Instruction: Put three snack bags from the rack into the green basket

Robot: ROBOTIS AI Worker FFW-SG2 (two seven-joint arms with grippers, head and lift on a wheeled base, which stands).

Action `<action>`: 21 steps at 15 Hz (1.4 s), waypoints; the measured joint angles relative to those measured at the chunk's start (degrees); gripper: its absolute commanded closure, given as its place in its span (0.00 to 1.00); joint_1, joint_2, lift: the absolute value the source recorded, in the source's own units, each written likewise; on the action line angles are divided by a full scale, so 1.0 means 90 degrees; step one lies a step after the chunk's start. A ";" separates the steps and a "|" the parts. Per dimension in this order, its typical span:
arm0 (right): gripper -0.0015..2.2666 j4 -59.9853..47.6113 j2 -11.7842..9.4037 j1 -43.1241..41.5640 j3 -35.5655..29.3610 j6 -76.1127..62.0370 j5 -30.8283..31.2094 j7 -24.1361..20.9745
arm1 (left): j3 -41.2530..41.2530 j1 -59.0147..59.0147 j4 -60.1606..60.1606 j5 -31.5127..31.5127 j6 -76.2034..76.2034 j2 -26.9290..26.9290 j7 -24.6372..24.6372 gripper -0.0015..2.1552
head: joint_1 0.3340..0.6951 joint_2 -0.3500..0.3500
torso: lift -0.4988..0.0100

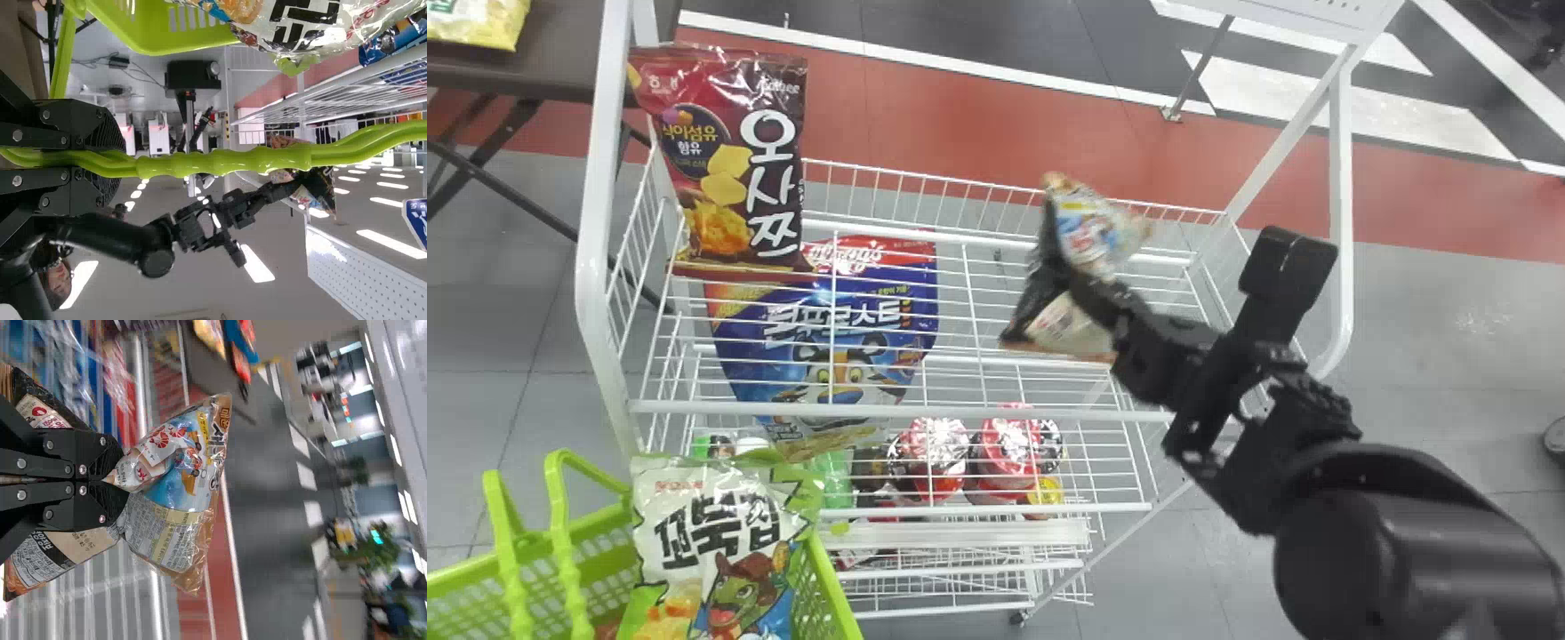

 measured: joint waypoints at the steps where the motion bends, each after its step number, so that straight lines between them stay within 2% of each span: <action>1: 0.99 -0.0246 0.0010 0.0111 0.0051 0.0674 -0.0299 0.0109 | -0.0010 -0.0007 -0.0002 0.0000 0.0000 -0.0001 0.0008 1.00 | 1.00 0.19 | 0.98; 2: 0.99 -0.0449 0.0027 0.0196 0.0114 0.1395 -0.0607 0.0215 | -0.0021 -0.0017 -0.0007 0.0001 0.0000 -0.0001 0.0015 1.00 | 1.00 0.30 | 0.98; 5: 0.99 -0.0831 0.0070 0.0266 0.0259 0.2991 -0.1306 0.0342 | -0.0060 -0.0041 -0.0027 0.0001 0.0010 -0.0001 0.0032 1.00 | 1.00 0.45 | 0.98; 7: 0.99 -0.0910 0.0077 0.0271 0.0494 0.3186 -0.1453 0.0350 | -0.0115 -0.0049 -0.0063 0.0001 0.0037 -0.0001 0.0042 1.00 | 1.00 0.54 | 0.98; 12: 0.99 -0.0424 0.0112 0.0279 0.1407 0.3220 -0.1409 0.0302 | -0.0381 -0.0064 -0.0185 0.0036 0.0095 -0.0005 0.0060 1.00 | 1.00 0.70 | 0.98; 18: 0.97 0.0843 0.0015 0.0331 0.2325 0.2973 -0.0974 0.0298 | -0.0632 -0.0063 -0.0310 0.0485 0.0217 0.0026 0.0018 1.00 | 1.00 0.82 | 0.98; 19: 0.81 0.1014 -0.0008 0.0310 0.2460 0.2791 -0.0874 0.0325 | -0.0701 -0.0063 -0.0340 0.0487 0.0225 0.0030 0.0021 1.00 | 1.00 0.82 | 0.98; 20: 0.45 0.1202 -0.0055 0.0262 0.2626 0.2572 -0.0725 0.0398 | -0.0771 -0.0063 -0.0370 0.0488 0.0238 0.0034 0.0022 1.00 | 1.00 0.83 | 0.98; 21: 0.04 0.1335 -0.0121 0.0217 0.2766 0.2343 -0.0555 0.0494 | -0.0815 -0.0059 -0.0388 0.0489 0.0247 0.0037 0.0022 1.00 | 1.00 0.83 | 0.98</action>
